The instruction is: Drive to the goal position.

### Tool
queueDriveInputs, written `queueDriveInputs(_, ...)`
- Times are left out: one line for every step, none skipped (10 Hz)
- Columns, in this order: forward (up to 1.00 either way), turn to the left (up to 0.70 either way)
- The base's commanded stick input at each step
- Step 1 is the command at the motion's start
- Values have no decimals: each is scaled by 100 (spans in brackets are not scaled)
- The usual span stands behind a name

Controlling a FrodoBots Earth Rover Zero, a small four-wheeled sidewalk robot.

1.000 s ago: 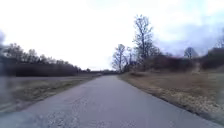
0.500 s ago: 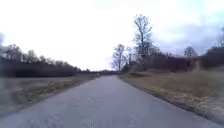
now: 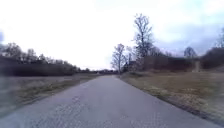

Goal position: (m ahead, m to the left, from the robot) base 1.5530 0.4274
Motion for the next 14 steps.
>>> queueDriveInputs(38,0)
queueDriveInputs(38,0)
queueDriveInputs(38,0)
queueDriveInputs(38,0)
queueDriveInputs(38,0)
queueDriveInputs(38,0)
queueDriveInputs(38,0)
queueDriveInputs(38,0)
queueDriveInputs(38,0)
queueDriveInputs(38,0)
queueDriveInputs(38,0)
queueDriveInputs(38,0)
queueDriveInputs(38,0)
queueDriveInputs(38,0)
